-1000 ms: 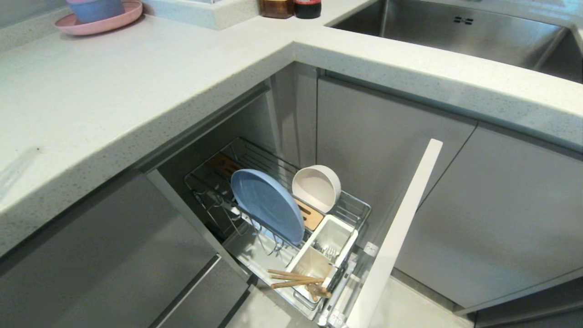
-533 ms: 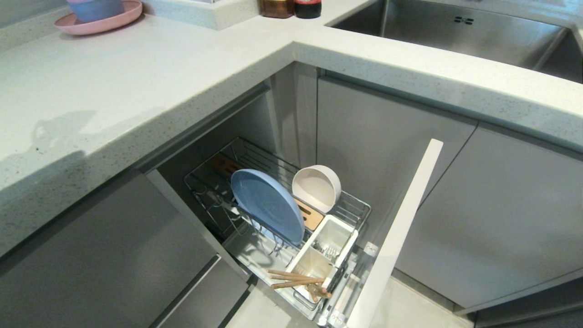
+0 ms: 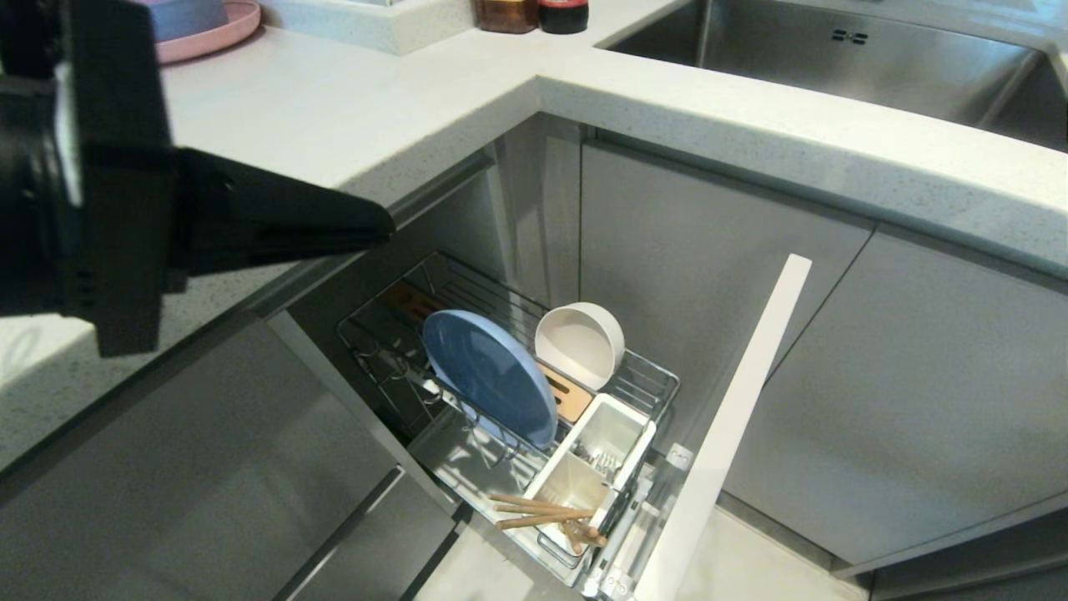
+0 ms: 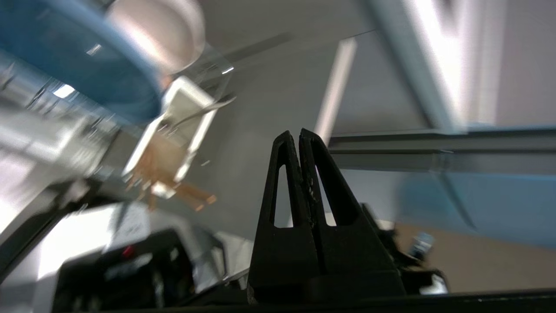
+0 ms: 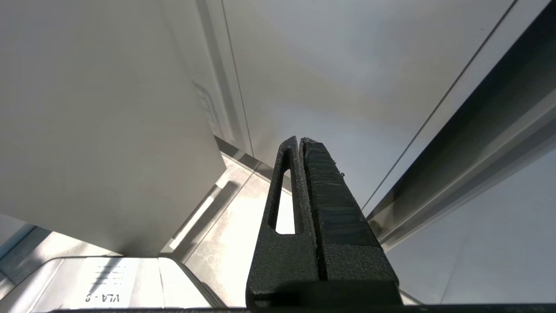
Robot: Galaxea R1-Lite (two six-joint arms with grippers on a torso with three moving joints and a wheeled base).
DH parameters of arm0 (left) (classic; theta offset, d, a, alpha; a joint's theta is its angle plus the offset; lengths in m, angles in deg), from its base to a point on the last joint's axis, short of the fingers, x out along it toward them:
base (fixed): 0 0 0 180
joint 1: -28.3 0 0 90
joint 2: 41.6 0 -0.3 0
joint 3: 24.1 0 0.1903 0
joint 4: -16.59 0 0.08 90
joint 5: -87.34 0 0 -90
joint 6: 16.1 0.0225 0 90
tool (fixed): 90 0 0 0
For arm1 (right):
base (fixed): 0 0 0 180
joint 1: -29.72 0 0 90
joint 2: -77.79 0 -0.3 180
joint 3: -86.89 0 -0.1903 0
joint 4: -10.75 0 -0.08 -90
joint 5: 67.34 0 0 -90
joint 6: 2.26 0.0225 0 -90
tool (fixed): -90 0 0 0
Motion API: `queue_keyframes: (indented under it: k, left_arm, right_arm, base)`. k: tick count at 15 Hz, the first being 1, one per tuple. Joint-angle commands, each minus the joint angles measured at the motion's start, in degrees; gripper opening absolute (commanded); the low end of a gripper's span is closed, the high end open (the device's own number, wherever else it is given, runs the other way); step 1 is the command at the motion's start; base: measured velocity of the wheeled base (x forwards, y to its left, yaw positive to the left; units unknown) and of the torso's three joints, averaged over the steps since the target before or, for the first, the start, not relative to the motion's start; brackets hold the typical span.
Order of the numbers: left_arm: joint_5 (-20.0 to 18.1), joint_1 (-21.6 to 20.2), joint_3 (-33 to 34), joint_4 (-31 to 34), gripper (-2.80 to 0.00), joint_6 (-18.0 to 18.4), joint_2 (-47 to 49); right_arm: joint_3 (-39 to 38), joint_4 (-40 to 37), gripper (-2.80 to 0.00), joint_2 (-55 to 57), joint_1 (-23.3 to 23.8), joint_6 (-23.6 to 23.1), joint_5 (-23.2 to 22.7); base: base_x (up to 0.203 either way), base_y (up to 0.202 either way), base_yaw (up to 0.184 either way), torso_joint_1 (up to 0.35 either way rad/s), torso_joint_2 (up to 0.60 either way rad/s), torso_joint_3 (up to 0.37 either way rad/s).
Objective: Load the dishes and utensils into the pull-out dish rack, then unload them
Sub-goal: Take the plate out of the cupboard
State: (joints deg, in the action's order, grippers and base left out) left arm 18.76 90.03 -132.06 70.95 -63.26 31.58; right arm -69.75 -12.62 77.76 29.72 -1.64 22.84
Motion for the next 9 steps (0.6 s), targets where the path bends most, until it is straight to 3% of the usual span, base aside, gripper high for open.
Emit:
queue_keyframes:
  k: [1, 9]
  left_arm:
    - [3.78, 1.56, 0.16, 2.27, -2.8, -3.65, 5.49]
    - [10.61, -0.73, -1.97, 4.32, -2.8, -12.56, 20.7]
  right_arm:
    - [-0.09, 0.0, -2.8, 0.02, 0.0, -0.01, -0.01]
    - [-0.09, 0.0, -2.8, 0.02, 0.0, -0.01, -0.01]
  base:
    - [0.0, 0.0, 0.0, 0.0, 0.0, 0.0]
    - [0.0, 0.0, 0.0, 0.0, 0.0, 0.0]
